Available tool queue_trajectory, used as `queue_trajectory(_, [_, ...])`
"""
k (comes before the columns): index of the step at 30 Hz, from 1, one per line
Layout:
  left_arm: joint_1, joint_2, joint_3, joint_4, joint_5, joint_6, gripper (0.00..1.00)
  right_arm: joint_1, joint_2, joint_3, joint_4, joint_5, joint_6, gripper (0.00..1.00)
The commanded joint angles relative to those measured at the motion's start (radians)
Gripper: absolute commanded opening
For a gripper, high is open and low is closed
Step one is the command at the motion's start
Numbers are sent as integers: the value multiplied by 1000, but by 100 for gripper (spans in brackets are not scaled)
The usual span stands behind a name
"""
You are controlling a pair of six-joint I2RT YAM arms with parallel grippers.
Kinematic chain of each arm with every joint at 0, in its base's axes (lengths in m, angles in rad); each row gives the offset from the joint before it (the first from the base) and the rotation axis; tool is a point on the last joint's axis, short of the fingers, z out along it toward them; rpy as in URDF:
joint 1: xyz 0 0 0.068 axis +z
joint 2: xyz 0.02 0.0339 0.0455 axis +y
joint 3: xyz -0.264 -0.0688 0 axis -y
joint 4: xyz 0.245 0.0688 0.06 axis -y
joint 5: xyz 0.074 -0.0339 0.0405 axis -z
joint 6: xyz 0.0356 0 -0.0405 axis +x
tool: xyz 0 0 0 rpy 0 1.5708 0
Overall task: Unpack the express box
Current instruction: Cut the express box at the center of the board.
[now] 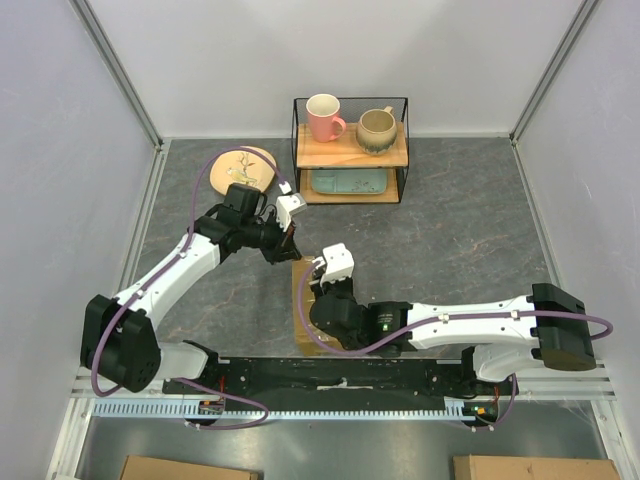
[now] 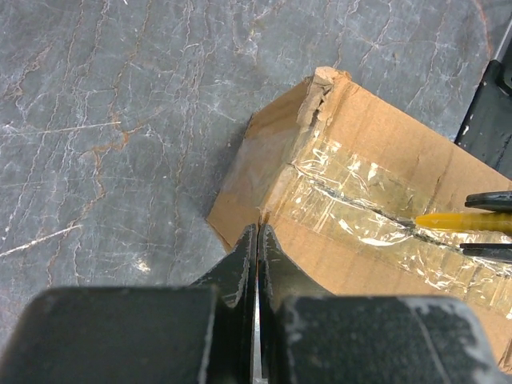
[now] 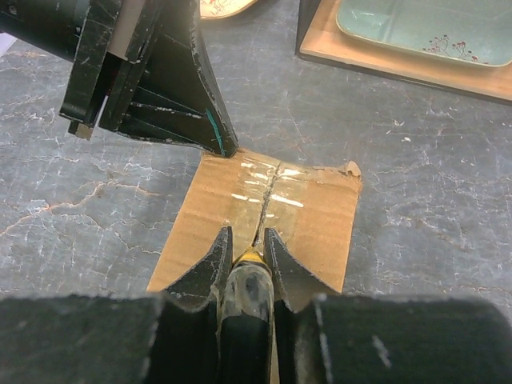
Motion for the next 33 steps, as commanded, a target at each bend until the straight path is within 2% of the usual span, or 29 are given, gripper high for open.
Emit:
queue_trajectory(1, [28, 13, -35, 3, -231, 28, 2, 58, -23, 20, -155, -23, 53, 0])
queue_trajectory(7, [28, 0, 2, -38, -189, 31, 2, 57, 3, 22, -139, 1, 41, 0])
queue_trajectory(8, [30, 2, 11, -43, -189, 35, 4, 55, 6, 23, -137, 1, 41, 0])
queue_trajectory(10, [28, 3, 40, -61, -179, 35, 15, 51, 8, 22, -132, -3, 42, 0])
queue_trajectory(11, [28, 5, 51, -64, -156, 34, 27, 49, 8, 20, -131, -5, 47, 0])
queue_trajectory(14, [28, 11, 97, -81, -84, 24, 39, 45, 6, 14, -125, -8, 51, 0])
queue_trajectory(17, [28, 28, 144, -81, -12, 15, 48, 43, 5, 8, -120, -13, 54, 0])
queue_trajectory(24, [4, 147, 261, -87, 105, 24, 52, 42, 20, 12, -92, -22, 28, 0])
queue_trajectory(33, [-67, 259, 287, -124, 251, 213, 53, 35, 45, 35, -33, -53, -32, 0])
